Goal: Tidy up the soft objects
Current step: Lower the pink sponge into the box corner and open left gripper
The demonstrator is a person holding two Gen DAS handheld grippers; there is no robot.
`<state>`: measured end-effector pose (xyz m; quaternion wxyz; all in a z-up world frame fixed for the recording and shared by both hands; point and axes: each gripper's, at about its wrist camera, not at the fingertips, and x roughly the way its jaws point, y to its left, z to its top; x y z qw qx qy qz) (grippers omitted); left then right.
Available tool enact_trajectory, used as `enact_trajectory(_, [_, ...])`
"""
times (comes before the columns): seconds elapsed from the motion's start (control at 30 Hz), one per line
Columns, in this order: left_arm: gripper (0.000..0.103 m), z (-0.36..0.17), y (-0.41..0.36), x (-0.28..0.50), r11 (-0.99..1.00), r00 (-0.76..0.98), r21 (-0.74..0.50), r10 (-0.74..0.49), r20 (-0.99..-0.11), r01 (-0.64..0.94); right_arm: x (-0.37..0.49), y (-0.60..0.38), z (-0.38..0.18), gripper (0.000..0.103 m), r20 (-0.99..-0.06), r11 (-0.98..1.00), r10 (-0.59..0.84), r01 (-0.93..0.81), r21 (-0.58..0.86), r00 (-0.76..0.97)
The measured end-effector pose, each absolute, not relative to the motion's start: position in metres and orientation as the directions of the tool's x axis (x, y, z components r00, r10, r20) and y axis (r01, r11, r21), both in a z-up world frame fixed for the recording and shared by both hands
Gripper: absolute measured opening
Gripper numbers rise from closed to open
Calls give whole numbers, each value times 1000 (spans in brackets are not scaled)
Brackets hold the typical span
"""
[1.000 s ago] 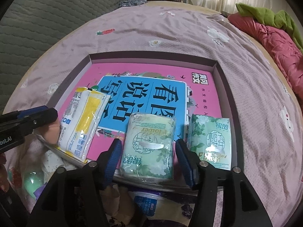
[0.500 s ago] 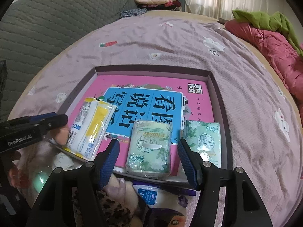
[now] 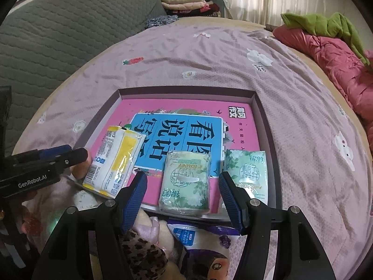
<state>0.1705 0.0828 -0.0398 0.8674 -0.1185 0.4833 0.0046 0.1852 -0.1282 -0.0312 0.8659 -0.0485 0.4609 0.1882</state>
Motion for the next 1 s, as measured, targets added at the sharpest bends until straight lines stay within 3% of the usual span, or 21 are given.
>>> enact_trajectory(0.6, [50, -30, 80, 162, 973, 534, -197, -105, -839, -118, 177, -135, -22, 66, -812, 934, 256, -351, 68, 524])
enact_trajectory(0.73, [50, -28, 81, 160, 972, 538, -199, -105, -836, -121, 175, -137, -21, 71, -811, 936, 248, -345, 62, 529])
enact_trajectory(1.0, [56, -22, 84, 154, 969, 549, -208, -104, -829, -130, 172, -143, -19, 71, -808, 942, 237, -331, 55, 539])
